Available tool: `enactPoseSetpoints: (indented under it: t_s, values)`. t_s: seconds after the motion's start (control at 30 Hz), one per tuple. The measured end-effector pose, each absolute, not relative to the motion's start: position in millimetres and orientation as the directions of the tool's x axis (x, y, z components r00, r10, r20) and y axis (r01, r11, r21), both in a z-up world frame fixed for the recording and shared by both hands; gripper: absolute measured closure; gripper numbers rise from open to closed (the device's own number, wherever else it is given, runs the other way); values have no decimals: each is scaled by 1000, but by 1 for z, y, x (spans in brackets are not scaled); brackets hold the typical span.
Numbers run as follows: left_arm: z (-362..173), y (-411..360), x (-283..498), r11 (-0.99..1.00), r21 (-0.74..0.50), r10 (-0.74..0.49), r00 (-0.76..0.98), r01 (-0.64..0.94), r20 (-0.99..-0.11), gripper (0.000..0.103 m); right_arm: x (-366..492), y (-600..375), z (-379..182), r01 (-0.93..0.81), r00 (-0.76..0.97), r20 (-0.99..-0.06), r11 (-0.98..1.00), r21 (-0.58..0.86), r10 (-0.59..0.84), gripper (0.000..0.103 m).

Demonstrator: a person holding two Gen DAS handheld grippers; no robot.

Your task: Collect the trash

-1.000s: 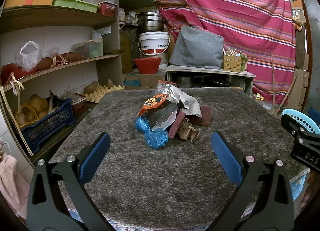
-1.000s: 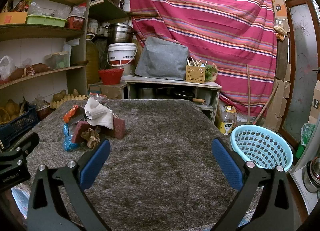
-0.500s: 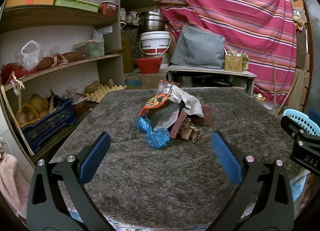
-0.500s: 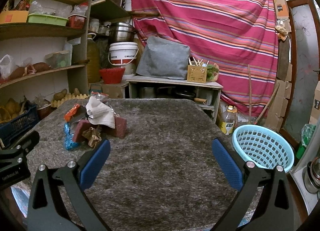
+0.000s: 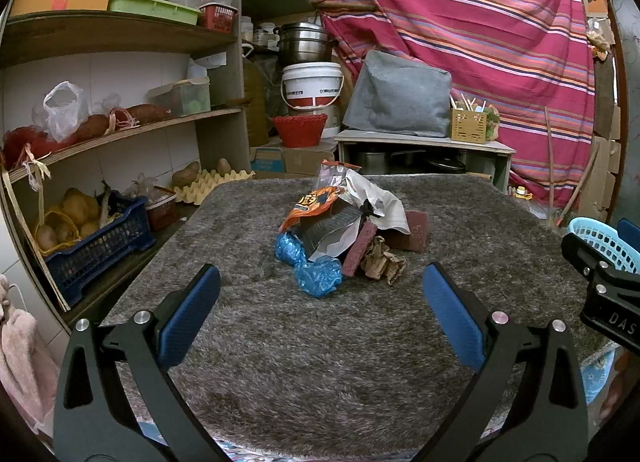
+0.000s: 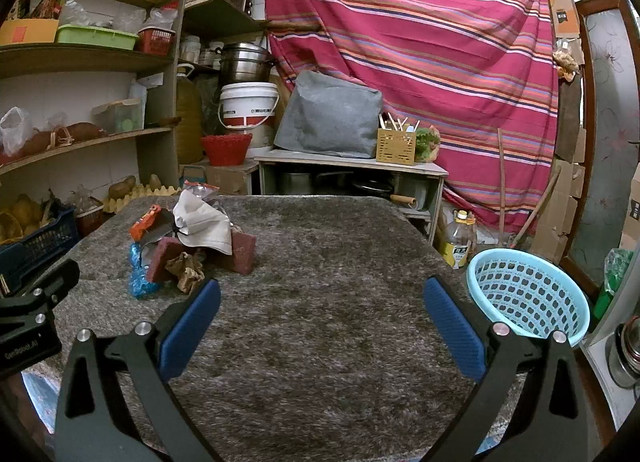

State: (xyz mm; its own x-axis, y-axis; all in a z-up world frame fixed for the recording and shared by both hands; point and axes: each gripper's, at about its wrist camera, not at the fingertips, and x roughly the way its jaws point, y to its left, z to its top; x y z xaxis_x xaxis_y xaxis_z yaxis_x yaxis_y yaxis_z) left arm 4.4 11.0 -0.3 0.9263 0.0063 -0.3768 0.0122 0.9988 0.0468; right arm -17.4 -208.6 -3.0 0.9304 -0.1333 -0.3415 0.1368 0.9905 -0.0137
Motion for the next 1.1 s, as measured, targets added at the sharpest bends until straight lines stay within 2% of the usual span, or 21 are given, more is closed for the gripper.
enactPoseSetpoints:
  t_s: [1.1]
  values:
    - [-4, 24, 1, 999, 47, 10, 925, 8, -380, 5, -12, -203, -10, 133, 928, -349, 991, -17, -131, 4]
